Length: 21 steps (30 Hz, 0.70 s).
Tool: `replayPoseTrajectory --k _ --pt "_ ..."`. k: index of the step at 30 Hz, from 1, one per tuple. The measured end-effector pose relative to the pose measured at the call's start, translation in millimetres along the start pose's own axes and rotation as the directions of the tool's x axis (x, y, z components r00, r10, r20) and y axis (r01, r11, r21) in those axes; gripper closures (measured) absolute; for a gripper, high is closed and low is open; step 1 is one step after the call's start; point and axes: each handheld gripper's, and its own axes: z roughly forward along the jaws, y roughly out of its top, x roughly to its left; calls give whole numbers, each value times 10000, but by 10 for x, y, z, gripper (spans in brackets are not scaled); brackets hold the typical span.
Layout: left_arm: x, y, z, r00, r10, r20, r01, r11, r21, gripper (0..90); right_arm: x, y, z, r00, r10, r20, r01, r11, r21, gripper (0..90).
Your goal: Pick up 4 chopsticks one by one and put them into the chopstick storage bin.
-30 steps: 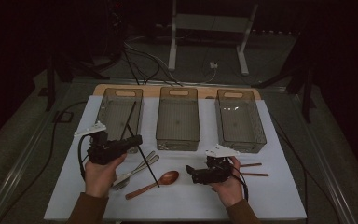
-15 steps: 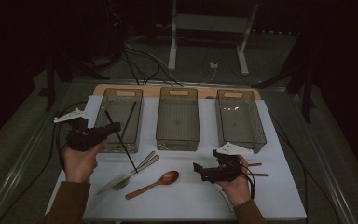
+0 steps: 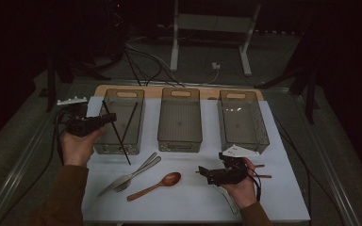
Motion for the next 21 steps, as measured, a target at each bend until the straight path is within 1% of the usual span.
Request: replayPoseTrajectory --k 1,4,7,8,10,13,16,21 --pt "18 22 23 10000 -66 -63 66 10000 19 868 0 0 0 10000 -4 8 4 10000 3 13" --pt "56 65 74 9998 -102 -169 102 9999 -7 868 -4 -1 -1 10000 30 32 -30 10000 0 13" --pt "87 87 124 9995 -37 -319 36 10000 -47 868 -5 -3 -3 10000 36 27 -36 10000 4 13" --pt "98 90 136 9995 2 -313 -5 10000 -87 867 -4 -4 -3 10000 18 34 -18 10000 15 13" --pt "115 94 175 9982 250 -544 -267 9992 -312 865 -4 -4 -4 10000 -12 54 11 10000 9 13" --pt "156 95 249 9965 433 -709 -478 9969 -630 863 -7 -3 -5 10000 -11 44 11 10000 -1 13" --pt "212 103 342 9958 342 -844 -423 9944 -966 861 -6 -3 -4 10000 -35 52 35 10000 -4 13" --pt "269 139 535 9947 386 -950 -502 9912 -1227 859 -8 -3 -2 10000 -69 61 69 10000 -3 13"
